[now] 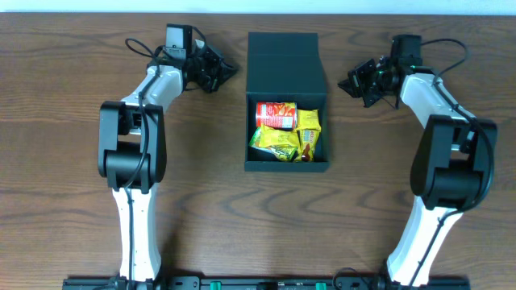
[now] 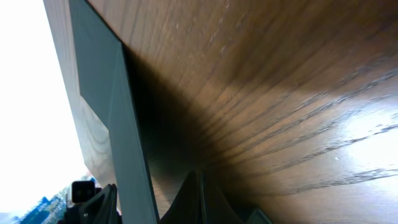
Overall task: Pack container
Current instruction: 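Push the box lid forward and down with both grippers to close it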
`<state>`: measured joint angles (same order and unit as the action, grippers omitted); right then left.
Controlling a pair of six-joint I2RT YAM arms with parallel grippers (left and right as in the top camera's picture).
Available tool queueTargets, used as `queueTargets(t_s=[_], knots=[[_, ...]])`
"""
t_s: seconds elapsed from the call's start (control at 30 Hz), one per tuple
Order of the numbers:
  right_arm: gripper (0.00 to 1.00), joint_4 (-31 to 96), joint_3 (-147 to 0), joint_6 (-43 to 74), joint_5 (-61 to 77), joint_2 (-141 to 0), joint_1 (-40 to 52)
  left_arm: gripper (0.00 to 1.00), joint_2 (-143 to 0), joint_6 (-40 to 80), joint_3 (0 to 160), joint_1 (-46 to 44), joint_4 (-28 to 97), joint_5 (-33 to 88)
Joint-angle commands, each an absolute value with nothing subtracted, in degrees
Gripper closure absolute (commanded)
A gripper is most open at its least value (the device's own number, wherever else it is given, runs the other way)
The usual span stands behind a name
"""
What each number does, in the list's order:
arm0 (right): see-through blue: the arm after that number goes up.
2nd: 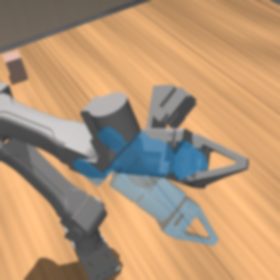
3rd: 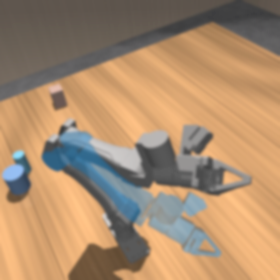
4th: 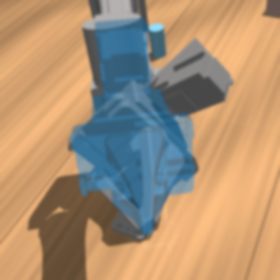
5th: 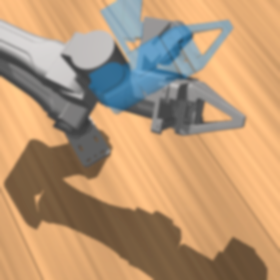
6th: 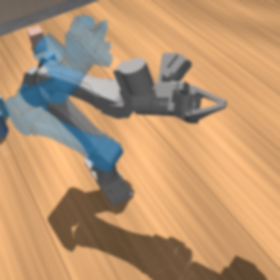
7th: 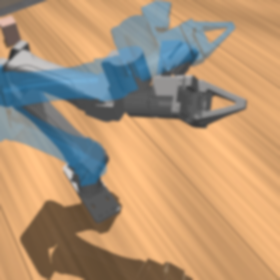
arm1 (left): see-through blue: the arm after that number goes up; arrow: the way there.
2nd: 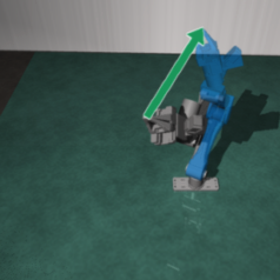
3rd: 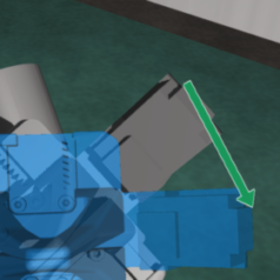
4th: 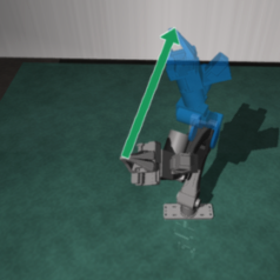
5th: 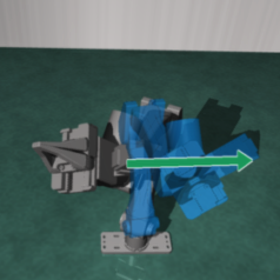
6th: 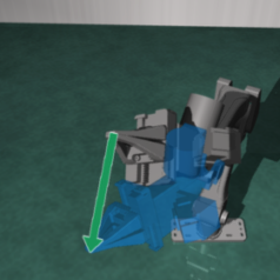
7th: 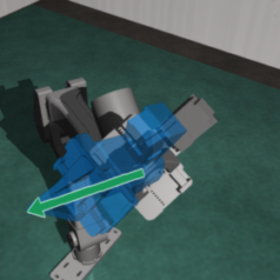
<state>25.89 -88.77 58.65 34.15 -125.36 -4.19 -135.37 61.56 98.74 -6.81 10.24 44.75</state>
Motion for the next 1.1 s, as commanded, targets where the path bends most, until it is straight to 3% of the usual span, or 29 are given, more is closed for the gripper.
queueTargets(t_s=[0.0, 0.57, 1.07], knots=[[0.98, 25.9, -89.4, 59.4, 32.5, -125.0, -3.1, 0.94, -137.6, 62.0, 99.5, -7.4, 11.7, 43.4], [0.98, 23.5, -89.3, 59.8, 30.2, -125.4, 1.7, 0.94, -138.1, 63.5, 99.5, -11.2, 11.6, 44.7], [0.98, 15.8, -89.3, 63.7, 31.8, -125.4, 2.7, 0.94, -138.1, 72.1, 99.5, -11.2, -2.5, 47.7]])
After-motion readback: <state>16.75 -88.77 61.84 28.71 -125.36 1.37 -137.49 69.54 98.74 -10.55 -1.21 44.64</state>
